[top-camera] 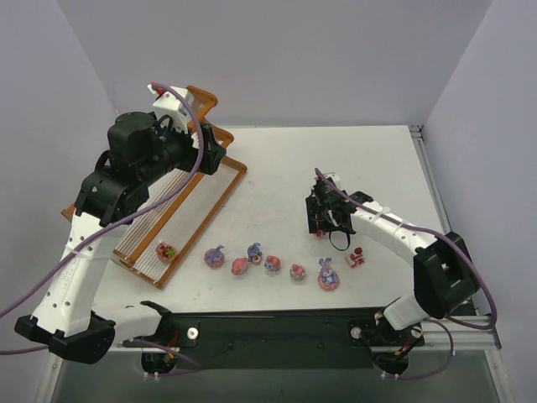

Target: Place and organize the plastic toys onto the shelf

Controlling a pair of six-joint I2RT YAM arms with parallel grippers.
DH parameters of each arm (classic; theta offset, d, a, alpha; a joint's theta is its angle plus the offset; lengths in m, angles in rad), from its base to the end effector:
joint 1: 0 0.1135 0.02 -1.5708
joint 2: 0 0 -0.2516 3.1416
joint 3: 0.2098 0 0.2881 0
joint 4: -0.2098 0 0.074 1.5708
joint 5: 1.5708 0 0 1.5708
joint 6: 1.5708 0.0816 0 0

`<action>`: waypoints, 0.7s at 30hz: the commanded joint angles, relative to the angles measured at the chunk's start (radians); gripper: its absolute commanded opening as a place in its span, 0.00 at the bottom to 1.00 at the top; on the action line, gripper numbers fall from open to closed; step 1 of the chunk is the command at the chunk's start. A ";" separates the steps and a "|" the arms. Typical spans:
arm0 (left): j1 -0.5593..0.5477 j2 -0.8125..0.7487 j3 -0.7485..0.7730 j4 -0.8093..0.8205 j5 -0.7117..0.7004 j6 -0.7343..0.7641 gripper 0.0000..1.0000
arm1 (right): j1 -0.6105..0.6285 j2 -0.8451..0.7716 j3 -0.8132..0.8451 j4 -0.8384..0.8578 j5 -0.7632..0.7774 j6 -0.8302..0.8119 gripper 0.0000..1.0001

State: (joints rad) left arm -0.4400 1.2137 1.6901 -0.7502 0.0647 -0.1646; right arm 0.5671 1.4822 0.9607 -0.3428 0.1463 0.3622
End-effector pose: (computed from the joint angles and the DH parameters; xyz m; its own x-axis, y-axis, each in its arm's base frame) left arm 0.2733 -0.1345 0.4897 -0.3202 -0.0300 -0.9469 0.4348 0.8834 -0.1750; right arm 0.3205 0.1900 0.1581 -0.7600 -0.0684 -0.6463 -0.1950 0.9726 0.1263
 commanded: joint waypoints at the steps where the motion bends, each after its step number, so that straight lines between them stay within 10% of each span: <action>1: -0.005 -0.019 0.014 0.029 -0.003 0.008 0.97 | -0.018 0.046 0.003 0.113 -0.045 -0.063 0.63; 21: -0.005 -0.016 0.002 0.022 0.000 0.014 0.97 | -0.047 0.141 -0.005 0.162 -0.033 -0.068 0.57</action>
State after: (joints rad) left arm -0.4400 1.2140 1.6901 -0.7521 0.0643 -0.1631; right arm 0.5240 1.6455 0.9607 -0.1810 0.1036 0.2966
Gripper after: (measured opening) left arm 0.972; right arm 0.531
